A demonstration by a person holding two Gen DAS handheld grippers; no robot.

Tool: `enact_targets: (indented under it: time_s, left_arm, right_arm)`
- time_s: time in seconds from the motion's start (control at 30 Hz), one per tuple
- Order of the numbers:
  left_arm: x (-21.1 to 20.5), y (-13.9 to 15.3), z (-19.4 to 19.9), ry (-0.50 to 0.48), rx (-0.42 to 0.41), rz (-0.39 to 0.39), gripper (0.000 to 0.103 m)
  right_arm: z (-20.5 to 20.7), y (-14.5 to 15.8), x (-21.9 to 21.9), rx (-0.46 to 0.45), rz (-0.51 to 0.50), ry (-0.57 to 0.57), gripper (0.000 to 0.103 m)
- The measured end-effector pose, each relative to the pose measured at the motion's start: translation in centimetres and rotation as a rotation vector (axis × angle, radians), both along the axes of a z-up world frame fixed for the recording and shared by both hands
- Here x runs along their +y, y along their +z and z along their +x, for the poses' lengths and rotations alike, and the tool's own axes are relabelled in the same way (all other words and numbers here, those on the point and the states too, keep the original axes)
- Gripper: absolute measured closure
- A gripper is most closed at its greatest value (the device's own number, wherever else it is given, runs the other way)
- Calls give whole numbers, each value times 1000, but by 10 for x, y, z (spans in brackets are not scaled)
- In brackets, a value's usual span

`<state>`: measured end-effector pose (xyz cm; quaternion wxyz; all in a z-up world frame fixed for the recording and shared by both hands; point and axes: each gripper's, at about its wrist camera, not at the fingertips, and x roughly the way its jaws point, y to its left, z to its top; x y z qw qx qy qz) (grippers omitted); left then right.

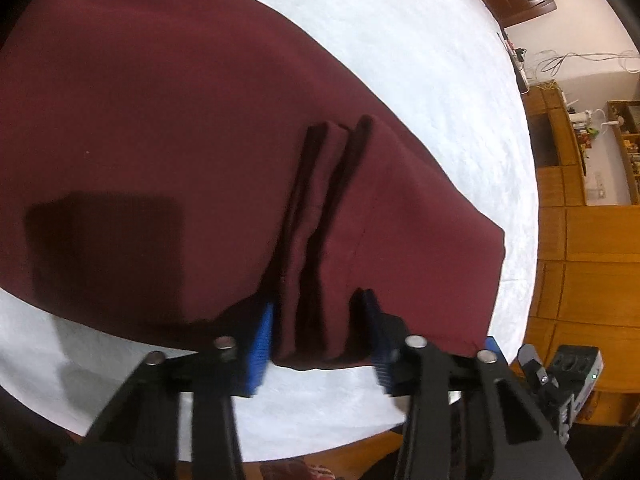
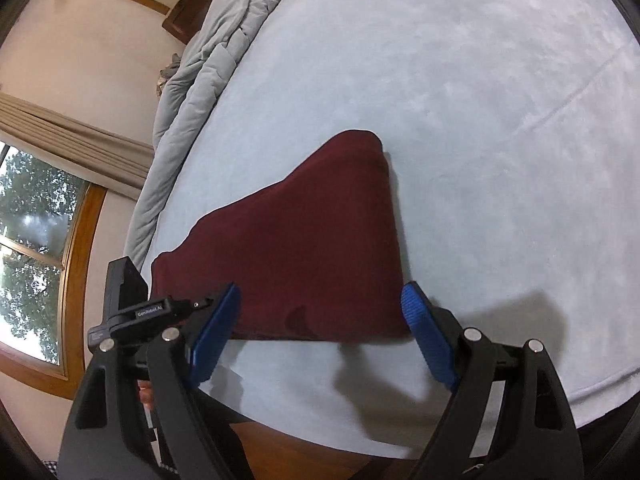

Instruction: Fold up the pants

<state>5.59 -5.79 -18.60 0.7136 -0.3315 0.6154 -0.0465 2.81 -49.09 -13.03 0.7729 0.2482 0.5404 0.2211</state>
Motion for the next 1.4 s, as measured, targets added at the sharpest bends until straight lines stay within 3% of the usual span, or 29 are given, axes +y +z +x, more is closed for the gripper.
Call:
enact_targets:
  time_s: [0.13, 0.27, 0.37, 0.5, 0.73, 0.77, 0.8, 0.83, 0.9, 1.0, 1.1, 1.2, 1.23, 1.3, 1.4]
  left_arm:
    - [0, 20, -3, 16, -82, 29, 77]
    - [24, 48, -13, 70, -171, 98, 78]
    - [49, 41, -16, 99, -144, 167, 79]
    - [60, 10, -22, 112, -81, 133, 77]
    - [52, 9, -26, 104, -106, 165, 75]
    - [58, 8, -27, 106, -103, 161, 75]
    - [58, 9, -27, 107, -101, 161, 74]
    - [60, 10, -27, 106, -101, 166, 74]
    - [56, 14, -26, 100, -106, 183, 74]
    - [46, 14, -24, 80, -101, 239, 70]
    - [43, 9, -21, 65, -100, 258, 67]
    - [40, 16, -19, 39, -103, 273, 65]
    - [40, 20, -20, 31, -104, 287, 59]
    - [40, 31, -20, 34, -116, 333, 53]
    - [39, 56, -22, 46, -193, 379, 51]
  right_arm:
    - [1, 1, -6, 6, -3, -13, 20]
    - [3, 2, -9, 9, -4, -22, 20]
    - [7, -4, -5, 28, -14, -8, 20]
    - [18, -22, 13, 87, -5, 42, 17]
    - [36, -52, 44, 163, 31, 125, 16]
    - [36, -52, 45, 159, 27, 137, 25]
    - [36, -50, 49, 148, 45, 162, 56]
    - [36, -47, 53, 156, 69, 177, 64]
    - [33, -31, 58, 115, 21, 197, 69]
    - [24, -15, 66, 78, -52, 217, 70]
    - [25, -35, 71, 137, -165, 205, 66]
    - [30, -41, 68, 169, -151, 181, 59]
    - [30, -39, 67, 165, -161, 187, 56]
    - [30, -23, 65, 122, -202, 197, 50]
    - [31, 4, 58, 36, -240, 178, 50]
